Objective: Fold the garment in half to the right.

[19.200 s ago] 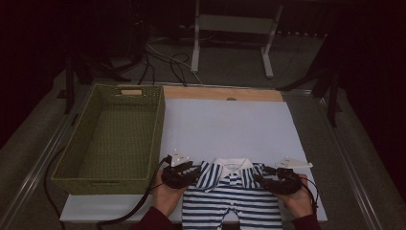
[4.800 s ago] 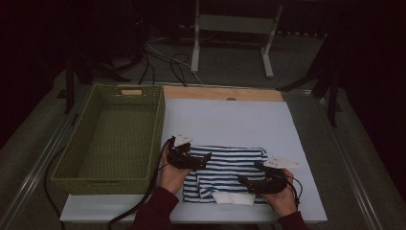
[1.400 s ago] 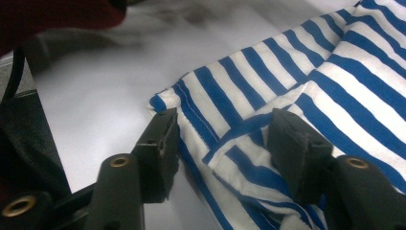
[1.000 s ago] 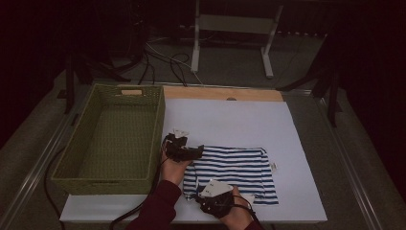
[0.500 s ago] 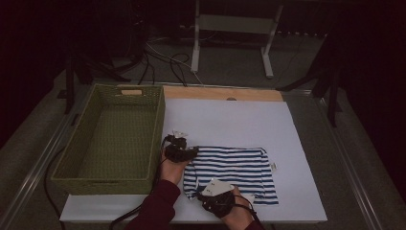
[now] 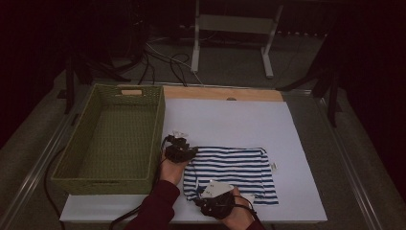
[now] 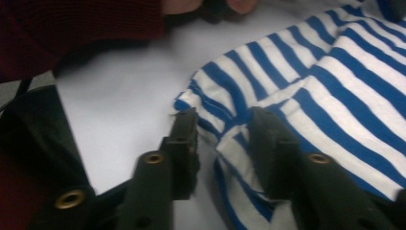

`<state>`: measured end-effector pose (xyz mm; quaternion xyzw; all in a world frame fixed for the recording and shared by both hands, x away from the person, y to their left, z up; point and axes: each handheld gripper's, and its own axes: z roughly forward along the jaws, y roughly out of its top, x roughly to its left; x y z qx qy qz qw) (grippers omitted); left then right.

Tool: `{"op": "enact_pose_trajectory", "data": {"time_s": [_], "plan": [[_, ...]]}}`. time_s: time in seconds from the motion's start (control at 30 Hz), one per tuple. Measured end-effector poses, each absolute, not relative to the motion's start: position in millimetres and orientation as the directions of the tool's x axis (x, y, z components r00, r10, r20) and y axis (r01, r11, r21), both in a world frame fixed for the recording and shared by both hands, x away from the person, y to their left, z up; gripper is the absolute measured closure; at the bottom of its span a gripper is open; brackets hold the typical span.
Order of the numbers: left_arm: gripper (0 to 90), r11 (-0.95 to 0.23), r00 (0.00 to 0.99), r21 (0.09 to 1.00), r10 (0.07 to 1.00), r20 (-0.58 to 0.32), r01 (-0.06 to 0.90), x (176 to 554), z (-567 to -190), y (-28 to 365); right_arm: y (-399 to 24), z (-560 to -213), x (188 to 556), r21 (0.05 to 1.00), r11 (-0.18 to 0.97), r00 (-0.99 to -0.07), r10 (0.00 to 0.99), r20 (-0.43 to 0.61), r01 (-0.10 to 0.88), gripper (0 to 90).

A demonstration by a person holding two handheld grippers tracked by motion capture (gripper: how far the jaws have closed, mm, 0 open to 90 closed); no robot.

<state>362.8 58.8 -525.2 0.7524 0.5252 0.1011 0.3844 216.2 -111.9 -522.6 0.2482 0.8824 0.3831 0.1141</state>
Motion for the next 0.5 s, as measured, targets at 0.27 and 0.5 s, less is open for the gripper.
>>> {"op": "enact_pose_trajectory", "data": {"time_s": [0.27,0.5], "plan": [[57.5,-0.155,0.423,0.716,0.882,-0.210,0.680,359.7,-528.2,57.1,-110.9,-522.2,216.1,0.726,0.594,-0.846,0.532,-0.030,0.347,69.3],[58.8,-0.170,0.412,0.723,0.895,-0.171,0.669,359.2,-528.7,55.5,-111.8,-522.1,217.2,0.724,0.597,-0.832,0.552,-0.056,0.347,81.6]]}}
